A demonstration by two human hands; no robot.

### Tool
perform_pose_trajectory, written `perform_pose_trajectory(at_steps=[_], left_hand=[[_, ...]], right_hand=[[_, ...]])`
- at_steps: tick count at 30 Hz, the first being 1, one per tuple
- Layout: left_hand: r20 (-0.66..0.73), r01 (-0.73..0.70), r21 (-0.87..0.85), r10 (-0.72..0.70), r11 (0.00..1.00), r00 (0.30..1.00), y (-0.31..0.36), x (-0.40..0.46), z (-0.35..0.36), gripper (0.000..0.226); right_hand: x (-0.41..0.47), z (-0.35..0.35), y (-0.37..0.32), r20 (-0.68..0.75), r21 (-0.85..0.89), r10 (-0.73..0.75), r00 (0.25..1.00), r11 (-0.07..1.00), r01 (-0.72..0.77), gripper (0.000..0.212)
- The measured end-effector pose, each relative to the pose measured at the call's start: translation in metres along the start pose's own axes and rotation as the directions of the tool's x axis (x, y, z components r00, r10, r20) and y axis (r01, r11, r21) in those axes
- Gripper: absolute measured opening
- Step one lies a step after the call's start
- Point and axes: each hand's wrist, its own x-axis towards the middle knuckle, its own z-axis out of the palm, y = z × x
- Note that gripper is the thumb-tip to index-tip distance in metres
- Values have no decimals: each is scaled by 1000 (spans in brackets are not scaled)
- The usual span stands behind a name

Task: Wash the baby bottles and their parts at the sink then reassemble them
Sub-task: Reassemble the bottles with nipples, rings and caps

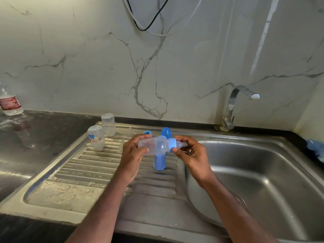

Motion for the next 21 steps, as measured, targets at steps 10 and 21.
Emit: perform_pose_trajectory(at_steps=[10, 21], left_hand=[[174, -146, 314, 94, 938, 980, 12, -7, -17, 61], [162, -130, 320, 81, 939, 983, 26, -14, -18, 56]], right_hand=[[2, -2, 2, 126, 6, -12, 992, 1000, 12, 32], [7, -9, -4, 261, 58, 3, 965, 998, -19, 35]])
